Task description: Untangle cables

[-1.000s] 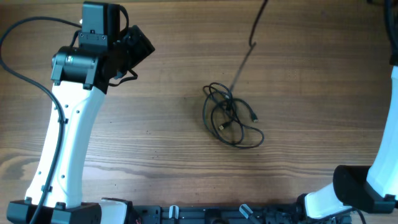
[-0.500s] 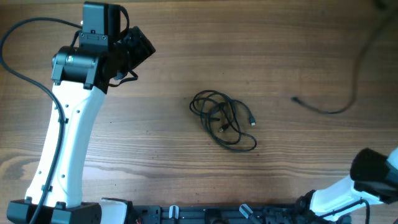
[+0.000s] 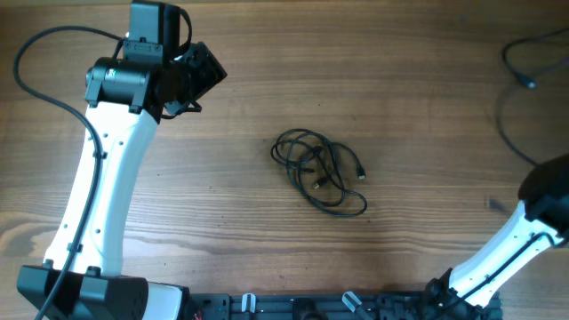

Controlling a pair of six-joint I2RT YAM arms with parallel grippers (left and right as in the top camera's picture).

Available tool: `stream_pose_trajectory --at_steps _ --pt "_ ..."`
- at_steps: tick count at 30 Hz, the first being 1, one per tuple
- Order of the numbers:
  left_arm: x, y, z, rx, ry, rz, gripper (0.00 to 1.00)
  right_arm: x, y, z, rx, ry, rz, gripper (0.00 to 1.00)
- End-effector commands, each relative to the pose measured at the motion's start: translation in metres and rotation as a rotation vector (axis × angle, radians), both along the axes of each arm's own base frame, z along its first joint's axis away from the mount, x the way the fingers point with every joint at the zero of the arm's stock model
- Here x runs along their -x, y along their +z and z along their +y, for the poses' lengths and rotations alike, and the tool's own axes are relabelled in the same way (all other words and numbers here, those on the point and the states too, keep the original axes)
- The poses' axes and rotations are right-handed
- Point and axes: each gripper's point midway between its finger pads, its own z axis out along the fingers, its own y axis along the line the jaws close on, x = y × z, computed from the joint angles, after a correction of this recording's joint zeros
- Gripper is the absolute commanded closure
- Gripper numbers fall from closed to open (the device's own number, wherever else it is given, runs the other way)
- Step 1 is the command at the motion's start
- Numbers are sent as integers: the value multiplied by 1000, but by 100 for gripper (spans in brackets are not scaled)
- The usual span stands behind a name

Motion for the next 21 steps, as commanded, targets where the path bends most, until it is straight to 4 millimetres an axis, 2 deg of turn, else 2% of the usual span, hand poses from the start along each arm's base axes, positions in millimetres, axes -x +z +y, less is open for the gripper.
stream_pose_trajectory --at_steps 1,2,4,5,7,8,11,14,16,18,21 --pt "-1 -3 0 -4 -16 5 31 -5 -22 14 -105 36 10 12" --pt "-1 -2 0 -4 -16 4 31 -8 -18 21 -130 70 -14 2" --pt "-1 -3 0 -1 -19 5 31 -14 -3 36 -156 160 -68 0" --pt "-1 -2 -1 3 -22 6 31 -15 11 44 -168 191 -102 0" --pt "0 -2 -5 13 -36 7 31 -21 50 82 -204 405 -227 0" --pt "1 -1 -11 10 -83 -1 32 -18 72 103 -211 494 -277 0" --pt "12 -7 -38 -14 -236 12 32 -5 102 149 -217 585 -285 0" --pt "36 -32 -69 -27 -313 136 43 -8 99 191 -234 678 -248 0" --pt "56 -64 -81 -14 -194 319 63 -15 93 223 -234 734 -216 0" --pt "66 -90 -90 -30 -111 428 64 -18 90 242 -219 767 -197 0" --pt "71 -119 -102 -13 -46 472 60 -21 88 264 -201 803 -175 0"
